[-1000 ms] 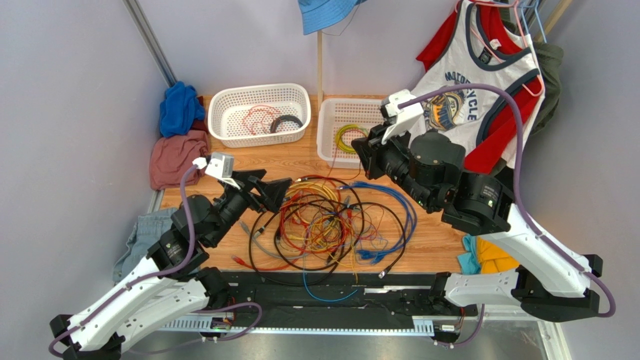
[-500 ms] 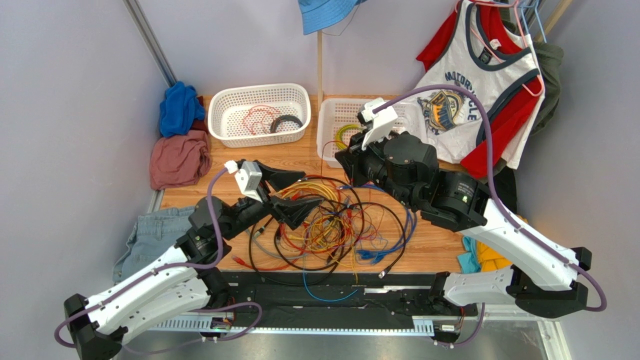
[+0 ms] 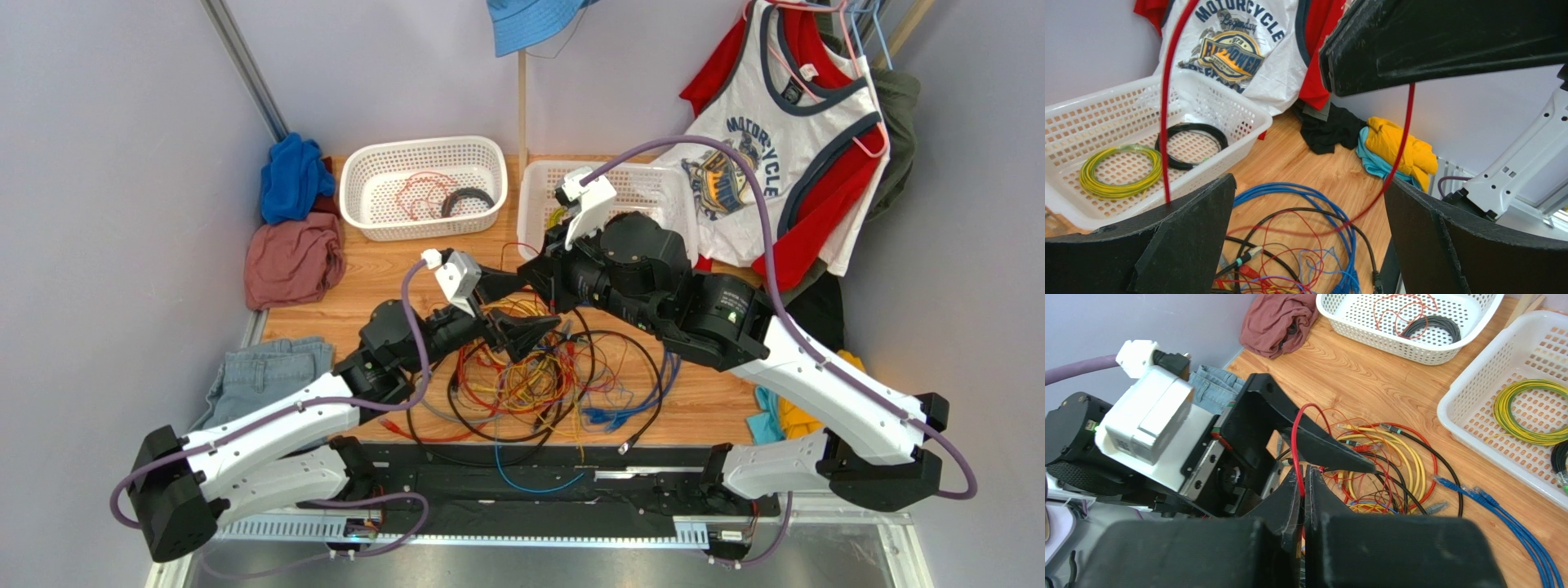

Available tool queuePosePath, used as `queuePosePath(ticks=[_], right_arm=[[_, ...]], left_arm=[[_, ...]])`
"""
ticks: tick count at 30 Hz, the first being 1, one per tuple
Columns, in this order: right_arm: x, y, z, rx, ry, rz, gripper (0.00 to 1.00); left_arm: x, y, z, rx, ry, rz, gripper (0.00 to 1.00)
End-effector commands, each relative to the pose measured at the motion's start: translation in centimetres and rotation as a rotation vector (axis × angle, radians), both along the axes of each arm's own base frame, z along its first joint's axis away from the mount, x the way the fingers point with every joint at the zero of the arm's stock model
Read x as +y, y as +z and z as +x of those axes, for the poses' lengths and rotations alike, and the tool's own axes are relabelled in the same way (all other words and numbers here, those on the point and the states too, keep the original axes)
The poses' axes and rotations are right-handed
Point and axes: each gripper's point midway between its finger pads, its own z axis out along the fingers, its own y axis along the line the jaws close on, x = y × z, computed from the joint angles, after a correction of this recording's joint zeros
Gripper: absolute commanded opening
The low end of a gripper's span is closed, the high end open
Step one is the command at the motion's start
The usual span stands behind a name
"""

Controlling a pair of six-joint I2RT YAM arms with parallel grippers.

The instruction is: Untangle the cables

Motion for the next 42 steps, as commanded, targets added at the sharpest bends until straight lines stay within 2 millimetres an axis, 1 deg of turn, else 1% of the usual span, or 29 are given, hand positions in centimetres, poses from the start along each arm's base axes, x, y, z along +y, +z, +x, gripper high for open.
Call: queuePosePath(ticks=[1, 4, 5, 7, 8, 9, 10, 11, 15, 16, 18, 19, 20, 21, 22, 23, 24, 25, 27, 28, 32, 33, 35, 36, 37, 40, 42], right_arm=[[1.0, 2.3, -0.2, -0.017, 0.028, 0.086, 0.00], [1.1, 2.1, -0.1, -0.020, 0.027, 0.084, 0.00], [1.0, 1.8, 0.0, -0.023, 0.023, 0.075, 0.00], [0.8, 1.7, 0.1, -0.029, 0.010, 0.072, 0.00], [0.7, 1.3, 0.2, -0.030, 0.006, 0.065, 0.00], [0.5, 1.4, 0.1, -0.034, 0.007, 0.070, 0.00], [0.4, 1.4, 0.1, -0.034, 0.005, 0.073, 0.00], [0.3, 1.4, 0.1, -0.037, 0.000, 0.077, 0.00], [-0.6, 1.0, -0.2, -0.042, -0.008, 0.078, 0.00], [-0.9, 0.9, -0.1, -0.044, -0.019, 0.080, 0.00], [-1.6, 0.8, -0.3, -0.050, -0.028, 0.086, 0.00], [-1.9, 0.9, -0.1, -0.057, -0.042, 0.090, 0.00], [-2.2, 0.9, -0.1, -0.061, -0.048, 0.093, 0.00], [-2.6, 1.2, -0.1, -0.068, -0.055, 0.097, 0.00], [-2.6, 1.3, -0.1, -0.071, -0.056, 0.099, 0.00], [-2.7, 1.3, -0.2, -0.073, -0.056, 0.095, 0.00], [-2.8, 1.4, -0.2, -0.073, -0.056, 0.096, 0.00], [-2.8, 1.5, -0.2, -0.074, -0.057, 0.098, 0.00], [-2.8, 1.6, -0.2, -0.076, -0.055, 0.098, 0.00], [-2.7, 1.7, -0.3, -0.074, -0.051, 0.101, 0.00], [-2.3, 1.7, -0.4, -0.065, -0.038, 0.106, 0.00], [-2.3, 1.8, -0.4, -0.064, -0.035, 0.108, 0.00], [-2.1, 1.9, -0.5, -0.059, -0.029, 0.112, 0.00], [-2.0, 1.9, -0.5, -0.055, -0.026, 0.111, 0.00], [-2.0, 2.0, -0.6, -0.056, -0.023, 0.112, 0.00], [-2.0, 2.2, -0.6, -0.057, -0.023, 0.115, 0.00], [-2.0, 2.2, -0.5, -0.059, -0.025, 0.111, 0.00]], left_arm=[[-0.8, 4.0, -0.1, -0.096, -0.016, -0.081, 0.98], [-1.2, 3.9, -0.1, -0.098, -0.028, -0.072, 0.78], [-1.1, 3.9, -0.1, -0.100, -0.028, -0.070, 0.61], [-0.9, 3.6, 0.0, -0.092, -0.010, -0.059, 0.39], [-0.7, 3.7, 0.1, -0.096, -0.001, -0.054, 0.22], [-0.5, 3.3, 0.4, -0.085, 0.019, -0.040, 0.15], [-0.2, 3.5, 0.4, -0.088, 0.029, -0.040, 0.10], [0.0, 3.6, 0.5, -0.092, 0.039, -0.036, 0.00], [1.1, 3.5, 0.8, -0.071, 0.088, -0.007, 0.00], [1.5, 3.8, 0.8, -0.076, 0.103, -0.005, 0.00], [2.4, 3.3, 1.3, -0.044, 0.155, 0.027, 0.00], [2.7, 3.3, 1.2, -0.037, 0.163, 0.037, 0.00], [3.6, 2.9, 1.9, -0.001, 0.220, 0.069, 0.00], [4.0, 2.7, 2.0, 0.016, 0.240, 0.081, 0.00], [4.2, 3.0, 2.1, 0.038, 0.251, 0.081, 0.24], [4.3, 2.1, 2.0, 0.065, 0.252, 0.117, 0.39], [4.5, 2.0, 1.9, 0.074, 0.255, 0.123, 0.51], [4.7, 1.6, 1.9, 0.101, 0.262, 0.122, 0.76], [5.1, 1.2, 2.0, 0.119, 0.286, 0.118, 0.97], [5.3, 0.6, 2.1, 0.130, 0.296, 0.120, 0.98], [5.4, 0.6, 2.4, 0.117, 0.314, 0.095, 0.98], [5.2, 0.4, 2.6, 0.116, 0.316, 0.105, 0.98], [4.9, 0.6, 2.8, 0.107, 0.311, 0.100, 0.98], [4.6, 0.3, 2.9, 0.108, 0.304, 0.110, 0.98], [4.3, 0.6, 2.8, 0.100, 0.293, 0.098, 0.98], [3.3, 0.9, 2.2, 0.082, 0.230, 0.081, 0.98], [3.1, 0.9, 2.0, 0.070, 0.211, 0.074, 0.99]])
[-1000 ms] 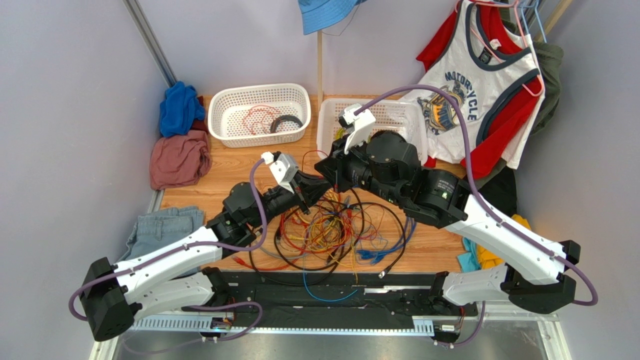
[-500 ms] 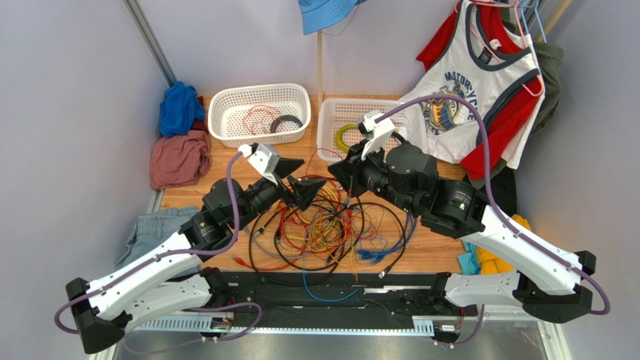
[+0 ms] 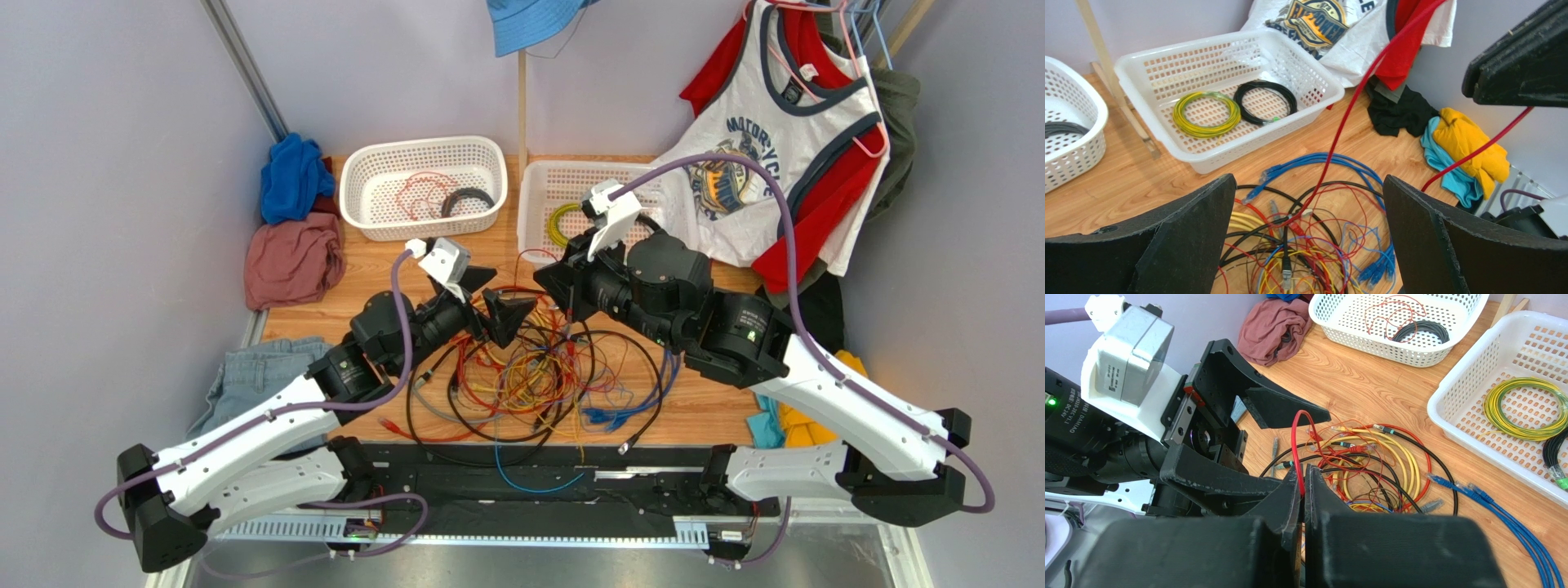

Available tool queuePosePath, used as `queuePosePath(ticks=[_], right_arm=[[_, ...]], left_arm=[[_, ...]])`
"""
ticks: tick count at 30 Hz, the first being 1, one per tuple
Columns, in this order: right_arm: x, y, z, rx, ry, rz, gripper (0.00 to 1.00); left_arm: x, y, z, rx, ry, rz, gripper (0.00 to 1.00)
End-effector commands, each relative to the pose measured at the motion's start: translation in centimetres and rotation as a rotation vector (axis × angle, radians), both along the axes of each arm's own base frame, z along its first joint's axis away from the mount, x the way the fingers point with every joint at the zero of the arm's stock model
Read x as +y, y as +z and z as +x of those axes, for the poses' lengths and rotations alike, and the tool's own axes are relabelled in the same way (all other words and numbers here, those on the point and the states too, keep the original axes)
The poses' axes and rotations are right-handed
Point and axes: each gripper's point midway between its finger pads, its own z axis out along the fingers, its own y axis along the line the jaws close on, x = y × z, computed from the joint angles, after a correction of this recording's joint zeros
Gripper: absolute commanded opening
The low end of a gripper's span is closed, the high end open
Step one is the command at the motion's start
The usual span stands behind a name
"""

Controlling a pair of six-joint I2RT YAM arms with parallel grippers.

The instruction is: Untangle the cables

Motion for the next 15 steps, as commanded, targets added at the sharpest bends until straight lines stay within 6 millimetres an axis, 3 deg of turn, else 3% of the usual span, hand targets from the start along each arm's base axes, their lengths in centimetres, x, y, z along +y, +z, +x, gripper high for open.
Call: queuePosePath(ticks=[1, 15], right_arm=[[-0.1, 2.9, 0.0, -0.037, 0.001, 0.065, 0.00], [-1.1, 3.6, 0.8, -0.063, -0.058, 0.040, 0.00]], left_arm=[[-0.7, 1.8, -0.7, -0.065, -0.062, -0.067, 0.99], [2.0, 0.3, -2.5, -0.130, -0.064, 0.011, 0.99]])
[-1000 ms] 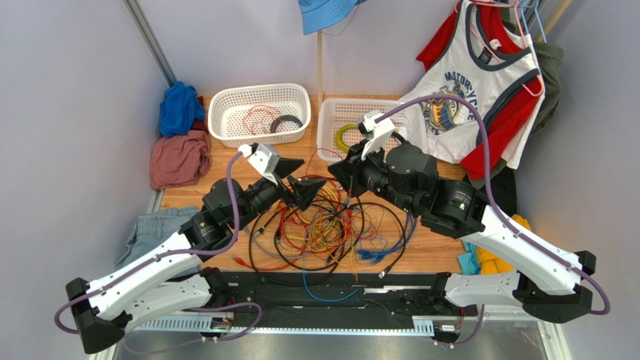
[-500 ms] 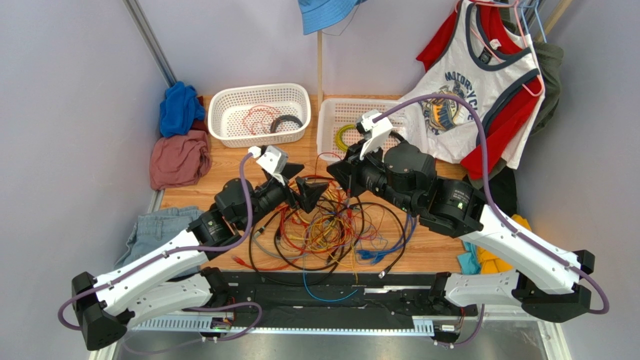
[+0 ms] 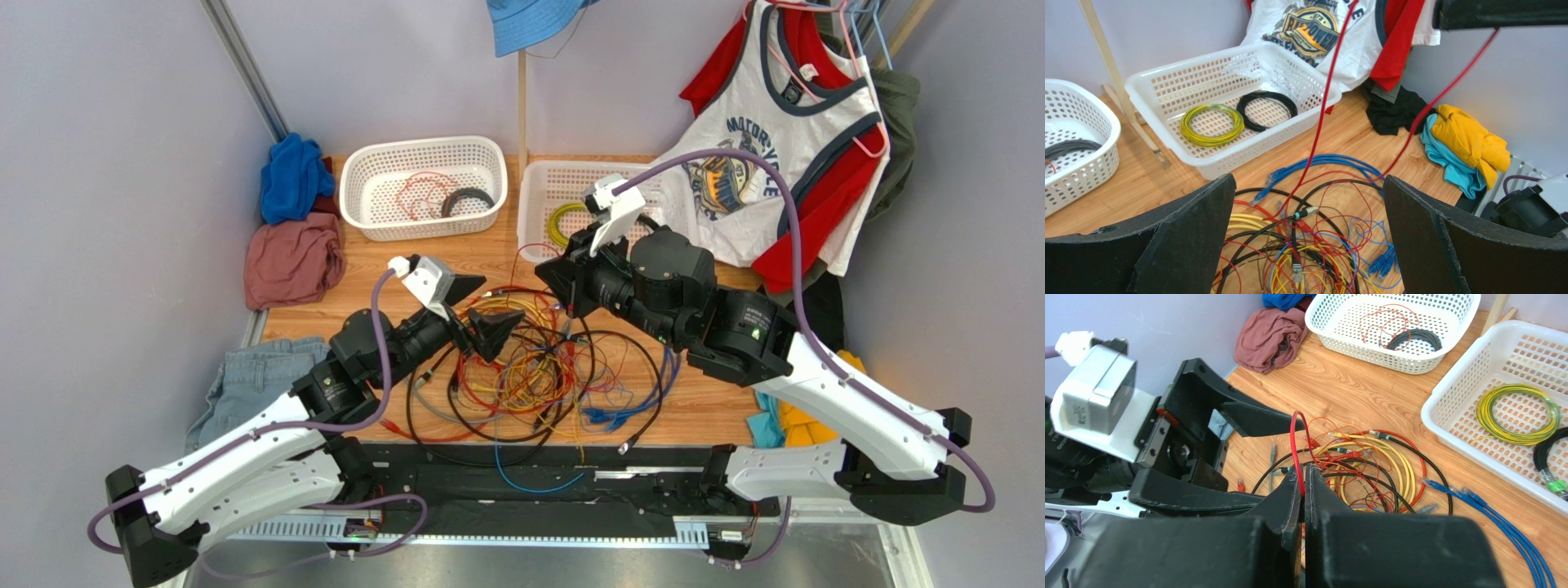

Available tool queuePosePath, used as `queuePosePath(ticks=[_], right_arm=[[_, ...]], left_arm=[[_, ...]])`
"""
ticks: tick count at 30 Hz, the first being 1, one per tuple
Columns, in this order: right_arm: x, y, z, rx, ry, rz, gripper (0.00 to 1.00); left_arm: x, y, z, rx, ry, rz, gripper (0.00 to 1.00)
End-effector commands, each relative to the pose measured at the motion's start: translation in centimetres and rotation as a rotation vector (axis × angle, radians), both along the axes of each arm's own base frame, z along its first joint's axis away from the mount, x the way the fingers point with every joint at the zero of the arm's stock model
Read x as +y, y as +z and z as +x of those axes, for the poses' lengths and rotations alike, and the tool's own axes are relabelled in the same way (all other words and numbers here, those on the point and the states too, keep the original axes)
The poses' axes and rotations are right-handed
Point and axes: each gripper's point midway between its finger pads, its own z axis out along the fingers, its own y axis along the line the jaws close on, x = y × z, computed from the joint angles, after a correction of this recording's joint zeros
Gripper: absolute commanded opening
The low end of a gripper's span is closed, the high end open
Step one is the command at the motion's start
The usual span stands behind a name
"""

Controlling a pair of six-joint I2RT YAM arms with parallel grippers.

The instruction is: Untangle the cables

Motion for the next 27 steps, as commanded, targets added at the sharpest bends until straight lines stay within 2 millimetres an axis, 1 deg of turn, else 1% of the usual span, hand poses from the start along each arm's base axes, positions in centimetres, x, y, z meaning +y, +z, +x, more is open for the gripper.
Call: queuePosePath(ticks=[1, 2, 3, 5, 7, 8, 9, 10, 11, 12, 14, 16, 17, 20, 21, 23, 24, 25, 26, 27], right_arm=[[-1.0, 2.8, 0.6, -0.051, -0.050, 0.031, 0.00], [-1.1, 3.1, 0.7, -0.056, -0.054, 0.032, 0.00], [-1.2, 3.2, 0.8, -0.057, -0.061, 0.034, 0.00], [-1.0, 3.2, 1.0, -0.056, -0.066, 0.039, 0.00], [-0.5, 3.2, 1.2, -0.052, -0.064, 0.046, 0.00], [-0.3, 3.1, 1.2, -0.046, -0.061, 0.051, 0.00], [-0.1, 3.3, 1.4, -0.048, -0.061, 0.061, 0.00], [0.4, 3.1, 1.4, -0.043, -0.058, 0.061, 0.00], [0.7, 3.0, 1.5, -0.040, -0.055, 0.063, 0.00], [0.8, 3.1, 1.6, -0.040, -0.054, 0.067, 0.00], [1.3, 3.0, 1.8, -0.036, -0.053, 0.067, 0.00], [1.6, 3.0, 1.9, -0.034, -0.052, 0.066, 0.00], [1.8, 3.0, 2.0, -0.033, -0.050, 0.068, 0.00], [2.1, 2.8, 1.8, -0.025, -0.035, 0.074, 0.00], [2.3, 2.7, 1.7, -0.019, -0.027, 0.076, 0.00], [2.4, 2.4, 1.6, -0.011, -0.021, 0.076, 0.00], [2.4, 2.4, 1.4, -0.007, -0.013, 0.083, 0.00], [2.4, 2.3, 1.3, -0.004, -0.010, 0.084, 0.00], [2.4, 1.8, 1.3, 0.002, -0.011, 0.078, 0.00], [2.3, 2.0, 1.1, 0.000, -0.005, 0.085, 0.00]], left_arm=[[0.6, 0.5, -1.4, -0.055, -0.047, 0.000, 0.99], [1.0, 1.0, -1.9, -0.072, -0.059, -0.026, 0.99], [1.0, 0.6, -2.2, -0.063, -0.069, -0.038, 0.99], [0.9, 1.3, -3.3, -0.084, -0.118, -0.087, 0.99], [0.5, 1.8, -3.7, -0.094, -0.147, -0.114, 0.99], [0.1, 1.7, -3.6, -0.077, -0.157, -0.126, 0.99], [-0.1, 2.3, -3.7, -0.091, -0.166, -0.153, 0.99], [-0.3, 2.4, -3.6, -0.087, -0.172, -0.168, 0.99], [-0.7, 1.9, -3.5, -0.068, -0.176, -0.176, 0.99], [-0.9, 2.8, -3.6, -0.094, -0.184, -0.217, 0.99], [-1.4, 2.7, -3.4, -0.088, -0.187, -0.236, 0.99], [-1.5, 2.8, -2.7, -0.085, -0.148, -0.246, 0.99], [-1.8, 2.6, -2.4, -0.079, -0.135, -0.236, 0.99], [-1.7, 2.0, -0.5, -0.049, -0.038, -0.219, 0.99], [-1.3, 1.9, 0.4, -0.039, 0.019, -0.216, 0.99], [-1.0, 1.5, 1.4, -0.028, 0.074, -0.202, 0.99], [-0.5, 1.3, 2.1, -0.023, 0.118, -0.192, 0.99], [-0.7, 1.0, 2.5, -0.019, 0.134, -0.175, 0.99], [-0.6, 1.3, 2.8, -0.028, 0.153, -0.170, 0.99], [-0.4, 1.2, 3.3, -0.024, 0.181, -0.159, 0.99]])
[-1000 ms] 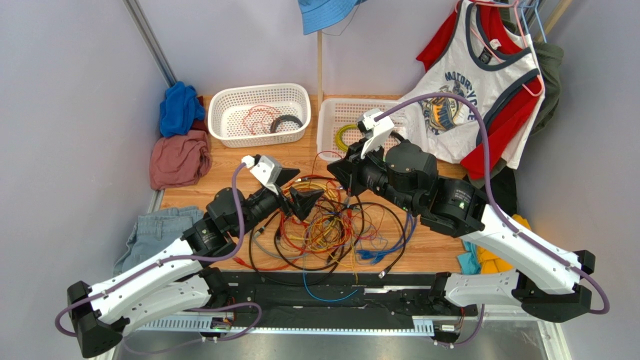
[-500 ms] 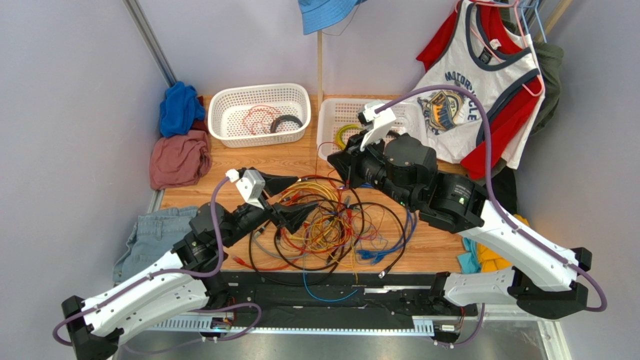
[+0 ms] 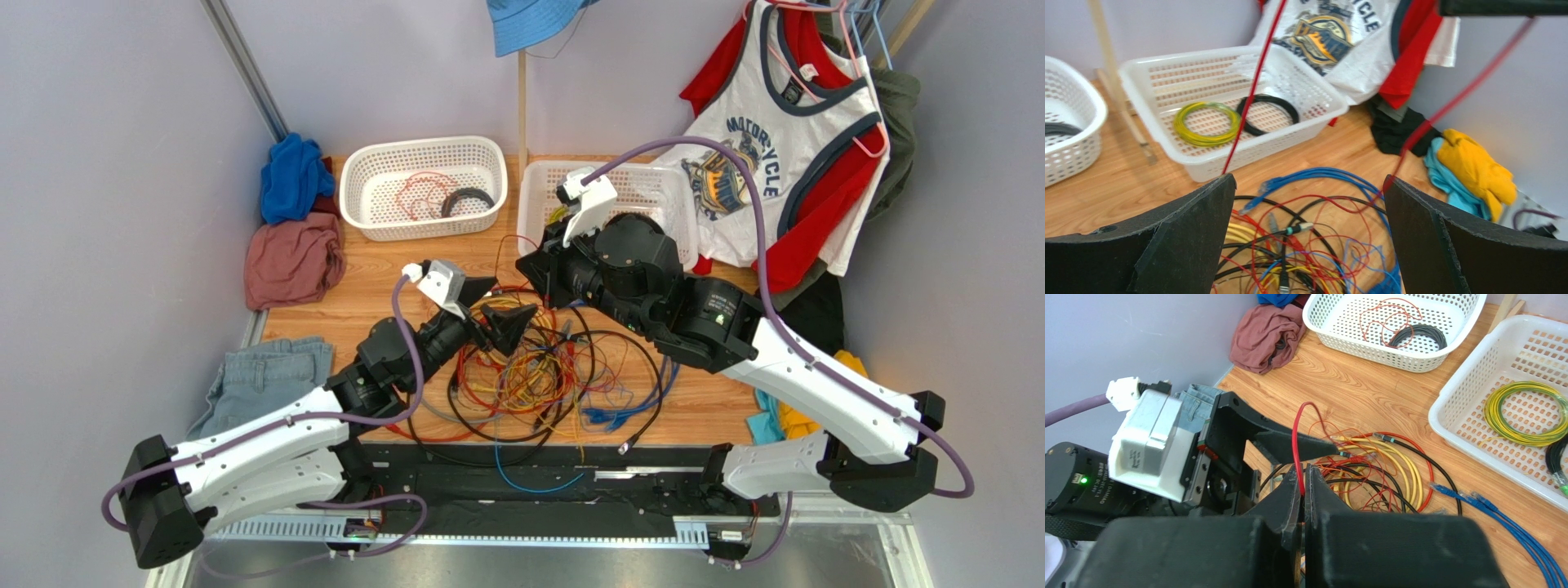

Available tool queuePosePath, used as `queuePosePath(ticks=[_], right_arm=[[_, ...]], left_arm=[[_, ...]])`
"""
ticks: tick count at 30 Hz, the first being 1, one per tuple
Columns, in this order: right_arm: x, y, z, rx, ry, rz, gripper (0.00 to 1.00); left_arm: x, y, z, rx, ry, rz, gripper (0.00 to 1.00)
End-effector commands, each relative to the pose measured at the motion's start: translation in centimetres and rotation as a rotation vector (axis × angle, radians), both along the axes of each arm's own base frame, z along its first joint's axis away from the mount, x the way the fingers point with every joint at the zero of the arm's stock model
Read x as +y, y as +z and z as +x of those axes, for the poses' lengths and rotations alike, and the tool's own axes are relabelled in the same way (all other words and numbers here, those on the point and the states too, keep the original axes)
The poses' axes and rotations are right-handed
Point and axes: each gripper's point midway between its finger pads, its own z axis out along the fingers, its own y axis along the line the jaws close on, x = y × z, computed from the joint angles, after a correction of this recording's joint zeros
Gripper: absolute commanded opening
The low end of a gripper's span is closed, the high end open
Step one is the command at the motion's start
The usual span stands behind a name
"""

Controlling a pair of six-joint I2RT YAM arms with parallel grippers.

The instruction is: Untangle the cables

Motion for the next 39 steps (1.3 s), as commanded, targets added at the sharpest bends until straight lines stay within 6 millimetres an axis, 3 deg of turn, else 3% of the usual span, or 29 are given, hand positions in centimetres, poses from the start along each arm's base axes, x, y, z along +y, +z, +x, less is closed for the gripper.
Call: queuePosePath(ticks=[1, 8, 13, 15, 18, 19, 20, 21, 24, 25, 27, 28, 30, 31, 32, 33, 34, 35, 36, 37, 38, 39], right_arm=[[-0.1, 2.6, -0.5, -0.022, 0.020, 0.105, 0.00], [-0.3, 1.8, -1.0, -0.010, 0.034, 0.102, 0.00], [-0.7, 1.6, -1.6, -0.003, 0.051, 0.108, 0.00], [-1.1, 1.7, -1.7, -0.005, 0.046, 0.112, 0.00], [-1.7, 2.1, -2.0, -0.015, 0.048, 0.131, 0.00], [-1.7, 1.8, -2.1, -0.013, 0.051, 0.129, 0.00], [-1.9, 1.9, -2.2, -0.017, 0.050, 0.134, 0.00], [-2.0, 1.9, -2.1, -0.017, 0.045, 0.136, 0.01], [-2.6, 1.2, -1.9, -0.015, 0.021, 0.105, 0.44], [-2.8, 1.0, -1.8, -0.012, 0.010, 0.094, 0.64], [-3.9, -0.1, -1.3, -0.002, -0.049, 0.056, 0.76], [-4.3, -0.6, -1.1, 0.003, -0.069, 0.041, 0.83], [-5.3, -2.1, -0.8, 0.011, -0.113, 0.021, 0.85], [-5.7, -2.5, -0.8, 0.013, -0.129, 0.016, 0.86], [-6.5, -3.4, -0.8, 0.017, -0.154, 0.014, 0.86], [-6.8, -3.9, -0.8, 0.018, -0.164, 0.014, 0.86], [-7.2, -4.1, -0.9, 0.021, -0.174, 0.025, 0.86], [-8.2, -3.9, -1.1, 0.018, -0.199, 0.063, 0.86], [-8.5, -5.2, -1.2, 0.029, -0.206, 0.054, 0.86], [-8.9, -5.5, -1.4, 0.032, -0.209, 0.066, 0.86], [-9.8, -4.8, -1.9, 0.019, -0.211, 0.120, 0.86], [-10.2, -4.8, -2.2, 0.021, -0.209, 0.148, 0.85]], left_arm=[[1.1, 3.1, 2.4, -0.039, 0.146, -0.035, 0.99], [0.0, 3.9, 3.8, -0.075, 0.171, 0.035, 0.99], [-1.2, 4.0, 3.9, -0.115, 0.134, 0.074, 0.84], [-1.8, 4.0, 3.4, -0.134, 0.085, 0.083, 0.74], [-2.6, 4.1, 2.6, -0.158, 0.020, 0.090, 0.41], [-2.8, 4.0, 2.5, -0.161, 0.007, 0.093, 0.12], [-2.9, 3.9, 2.4, -0.158, -0.002, 0.099, 0.00], [-3.1, 3.9, 2.2, -0.156, -0.014, 0.100, 0.00], [-3.0, 3.8, 1.9, -0.142, -0.027, 0.107, 0.00], [-2.7, 4.5, 1.8, -0.139, -0.020, 0.094, 0.00], [-2.1, 3.8, 2.1, -0.087, 0.009, 0.134, 0.00], [-1.7, 4.9, 2.2, -0.082, 0.019, 0.126, 0.00], [-0.9, 3.8, 2.8, -0.016, 0.050, 0.186, 0.00], [-0.6, 5.3, 3.2, 0.002, 0.065, 0.161, 0.00], [-0.1, 4.3, 3.5, 0.055, 0.076, 0.200, 0.00], [0.7, 3.4, 4.7, 0.108, 0.116, 0.232, 0.00], [1.2, 5.0, 5.3, 0.128, 0.140, 0.203, 0.00], [2.0, 4.0, 5.8, 0.183, 0.162, 0.239, 0.00], [3.2, 3.7, 7.5, 0.232, 0.217, 0.233, 0.00], [4.0, 5.3, 8.4, 0.236, 0.245, 0.201, 0.00], [4.7, 5.3, 8.9, 0.268, 0.258, 0.199, 0.00], [6.2, 5.4, 10.9, 0.306, 0.317, 0.171, 0.00]])
